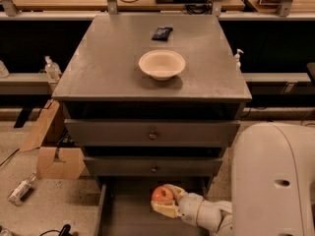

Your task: Place apple into bottom drawer

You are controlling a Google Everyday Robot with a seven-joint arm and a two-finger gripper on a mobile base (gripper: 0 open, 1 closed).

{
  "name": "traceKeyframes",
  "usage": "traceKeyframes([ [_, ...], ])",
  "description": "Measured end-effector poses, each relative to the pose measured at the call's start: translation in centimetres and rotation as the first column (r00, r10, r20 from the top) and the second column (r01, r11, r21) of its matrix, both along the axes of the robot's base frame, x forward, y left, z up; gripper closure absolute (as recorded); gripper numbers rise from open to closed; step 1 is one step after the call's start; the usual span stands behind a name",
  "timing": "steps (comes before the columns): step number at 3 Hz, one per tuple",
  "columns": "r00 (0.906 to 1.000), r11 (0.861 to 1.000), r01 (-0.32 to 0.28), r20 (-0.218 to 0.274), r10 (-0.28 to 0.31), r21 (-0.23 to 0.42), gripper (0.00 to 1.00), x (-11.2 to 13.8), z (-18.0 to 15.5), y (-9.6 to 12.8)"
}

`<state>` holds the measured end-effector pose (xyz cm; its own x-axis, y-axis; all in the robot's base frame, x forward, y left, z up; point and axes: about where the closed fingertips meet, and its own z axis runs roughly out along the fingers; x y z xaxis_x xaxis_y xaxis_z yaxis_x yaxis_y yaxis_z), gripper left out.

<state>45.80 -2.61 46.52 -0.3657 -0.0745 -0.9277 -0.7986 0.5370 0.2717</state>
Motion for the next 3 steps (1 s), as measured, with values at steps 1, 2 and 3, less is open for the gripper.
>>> traceKeyframes([
  [1,0.9976,0.996,-0.066,-0.023,0.065,-0.066,1.0,1.4,-6.3,2.9],
  [2,0.995,0.988,-0.095,-0.041,0.091,-0.124,1.0,2.9,-14.0,5.7],
  [3,0.9959,0.987,-0.072,-0.064,0.064,-0.146,1.0,3.6,-21.7,7.2],
])
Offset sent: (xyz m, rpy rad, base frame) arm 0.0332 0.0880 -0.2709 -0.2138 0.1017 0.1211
